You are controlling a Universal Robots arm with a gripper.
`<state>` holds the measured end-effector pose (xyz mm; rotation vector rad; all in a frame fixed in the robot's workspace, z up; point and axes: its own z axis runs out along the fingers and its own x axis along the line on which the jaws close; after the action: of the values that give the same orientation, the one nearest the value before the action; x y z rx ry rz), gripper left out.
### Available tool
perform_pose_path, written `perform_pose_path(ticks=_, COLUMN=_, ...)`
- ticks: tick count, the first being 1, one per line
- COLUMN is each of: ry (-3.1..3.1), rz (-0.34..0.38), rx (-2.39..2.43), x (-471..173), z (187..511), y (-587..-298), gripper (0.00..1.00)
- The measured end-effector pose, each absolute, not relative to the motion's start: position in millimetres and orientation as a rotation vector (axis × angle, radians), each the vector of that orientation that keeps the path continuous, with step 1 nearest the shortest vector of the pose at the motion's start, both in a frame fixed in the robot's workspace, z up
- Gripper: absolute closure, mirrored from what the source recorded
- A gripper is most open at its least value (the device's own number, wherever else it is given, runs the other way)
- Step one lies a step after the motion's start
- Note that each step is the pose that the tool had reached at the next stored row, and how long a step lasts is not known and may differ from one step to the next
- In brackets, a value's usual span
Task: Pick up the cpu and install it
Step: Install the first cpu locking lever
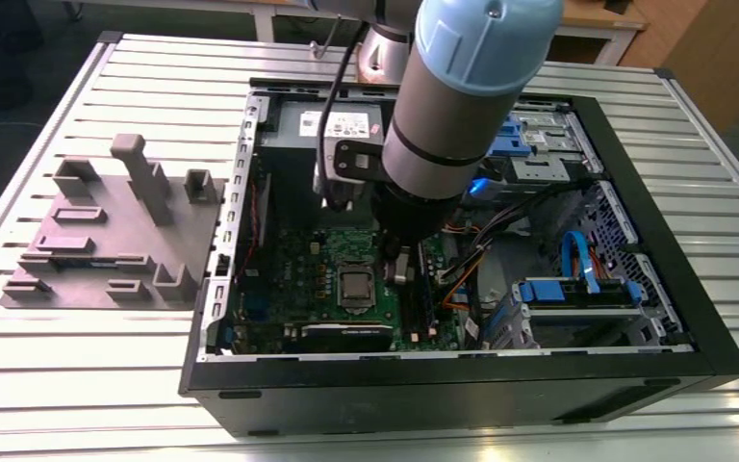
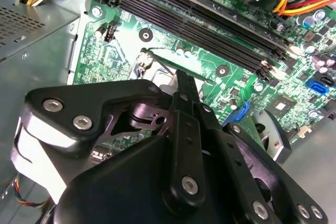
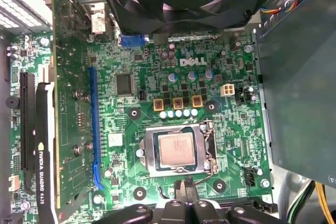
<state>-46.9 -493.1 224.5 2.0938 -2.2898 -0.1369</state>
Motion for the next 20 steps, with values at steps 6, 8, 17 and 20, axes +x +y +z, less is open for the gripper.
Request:
perform_pose_path(ticks=6, ry=-2.259, rz=-0.119, rx=2.112, x=-46, z=222, y=-493, gripper=0.89)
perform_pose_path(ticks=8, ry=-2.247, rz=-0.105, rx=2.113, x=-46, z=221, y=-493, gripper=0.89)
perform_pose_path(ticks=17, ry=-2.225, rz=-0.088, rx=2.122, x=-46, z=215, y=-493, gripper=0.89)
perform_pose_path(ticks=20, ry=-2.218, rz=-0.087, rx=2.129, x=-47, z=211, y=-494, gripper=0.89)
